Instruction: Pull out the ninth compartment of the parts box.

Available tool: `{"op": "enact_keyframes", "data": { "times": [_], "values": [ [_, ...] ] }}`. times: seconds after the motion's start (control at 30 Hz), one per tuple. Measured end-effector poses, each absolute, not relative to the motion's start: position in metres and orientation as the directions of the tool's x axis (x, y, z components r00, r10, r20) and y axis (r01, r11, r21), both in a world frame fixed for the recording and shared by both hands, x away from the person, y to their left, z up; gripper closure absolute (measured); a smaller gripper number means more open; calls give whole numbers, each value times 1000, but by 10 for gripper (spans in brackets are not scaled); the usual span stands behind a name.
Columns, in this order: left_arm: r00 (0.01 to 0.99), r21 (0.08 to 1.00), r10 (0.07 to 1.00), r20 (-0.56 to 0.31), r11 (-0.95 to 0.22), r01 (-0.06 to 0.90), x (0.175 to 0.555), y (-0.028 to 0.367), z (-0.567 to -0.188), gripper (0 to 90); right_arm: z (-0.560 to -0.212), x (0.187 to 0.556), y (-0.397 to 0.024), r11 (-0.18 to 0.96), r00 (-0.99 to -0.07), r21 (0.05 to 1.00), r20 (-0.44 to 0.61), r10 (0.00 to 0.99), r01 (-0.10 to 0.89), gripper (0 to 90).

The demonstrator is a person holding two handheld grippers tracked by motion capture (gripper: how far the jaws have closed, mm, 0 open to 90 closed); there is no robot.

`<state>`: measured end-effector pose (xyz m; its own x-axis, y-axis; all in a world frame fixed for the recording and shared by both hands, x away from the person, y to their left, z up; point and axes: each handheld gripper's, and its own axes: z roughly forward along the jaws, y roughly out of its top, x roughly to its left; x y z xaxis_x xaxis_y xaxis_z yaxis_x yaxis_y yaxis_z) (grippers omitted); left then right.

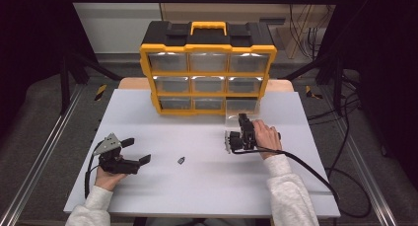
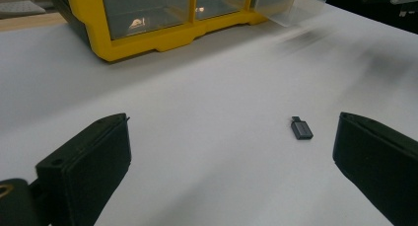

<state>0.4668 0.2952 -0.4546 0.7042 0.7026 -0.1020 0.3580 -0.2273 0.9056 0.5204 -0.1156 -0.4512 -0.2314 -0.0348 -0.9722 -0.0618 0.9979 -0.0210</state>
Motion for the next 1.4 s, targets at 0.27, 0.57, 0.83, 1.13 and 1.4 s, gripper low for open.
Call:
{"op": "enact_keyframes", "data": {
  "times": [0.27,0.57,0.83,1.13,1.4],
  "values": [
    [704,905,703,-101,-228,358,467,295,-455,5,-451,518,-116,998,-234,-24,-972,-39,-65,760],
    [705,905,702,-101,-228,358,467,295,-455,5,-452,517,-116,997,-227,-26,-973,-41,-69,758],
    [704,905,703,-100,-229,358,467,295,-455,5,-453,517,-117,997,-224,-28,-974,-43,-70,754],
    [705,905,702,-101,-229,358,467,295,-454,5,-452,516,-117,998,-242,-6,-970,-23,-70,727],
    [705,906,702,-101,-228,357,466,295,-454,6,-449,516,-117,997,-283,40,-959,19,-70,576]
  ]
}}
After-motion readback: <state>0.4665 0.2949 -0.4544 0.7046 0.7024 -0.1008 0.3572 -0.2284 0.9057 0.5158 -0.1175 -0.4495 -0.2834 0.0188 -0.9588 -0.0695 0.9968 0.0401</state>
